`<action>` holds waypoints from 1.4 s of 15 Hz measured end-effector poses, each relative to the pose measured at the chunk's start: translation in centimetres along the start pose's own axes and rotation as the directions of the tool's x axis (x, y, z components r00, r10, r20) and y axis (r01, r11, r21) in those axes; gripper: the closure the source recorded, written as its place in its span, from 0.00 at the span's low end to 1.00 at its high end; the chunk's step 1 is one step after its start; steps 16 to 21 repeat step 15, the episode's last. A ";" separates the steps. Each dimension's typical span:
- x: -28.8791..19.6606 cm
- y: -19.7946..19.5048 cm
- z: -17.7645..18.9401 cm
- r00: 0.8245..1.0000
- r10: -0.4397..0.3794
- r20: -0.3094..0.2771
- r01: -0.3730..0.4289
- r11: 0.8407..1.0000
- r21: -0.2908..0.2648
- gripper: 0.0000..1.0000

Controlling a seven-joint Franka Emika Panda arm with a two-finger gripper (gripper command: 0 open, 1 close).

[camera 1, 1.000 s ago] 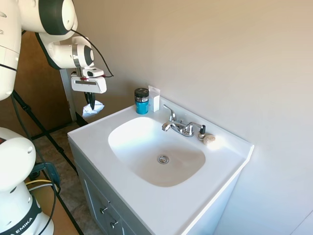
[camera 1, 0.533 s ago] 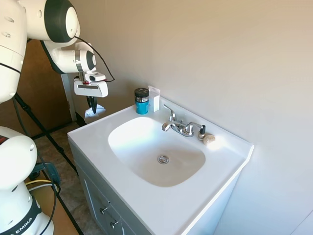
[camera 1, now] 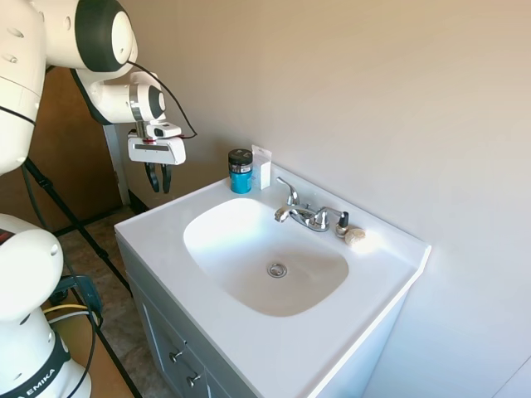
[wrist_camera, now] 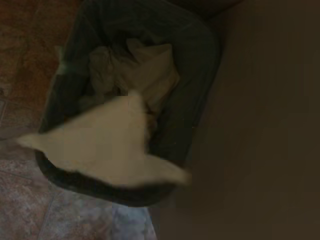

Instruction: Throw the tissue in the trash bin

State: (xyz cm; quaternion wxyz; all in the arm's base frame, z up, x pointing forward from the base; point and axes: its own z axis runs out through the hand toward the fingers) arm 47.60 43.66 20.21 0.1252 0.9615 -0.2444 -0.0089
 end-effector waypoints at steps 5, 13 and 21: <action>0.6 0.9 -2.5 1.000 0.014 -0.022 -0.013 1.000 0.026 0.00; 2.9 12.9 -9.1 0.987 0.136 -0.082 -0.130 0.989 0.068 0.00; 4.0 16.6 -8.9 0.980 0.184 -0.070 -0.178 0.980 0.085 0.00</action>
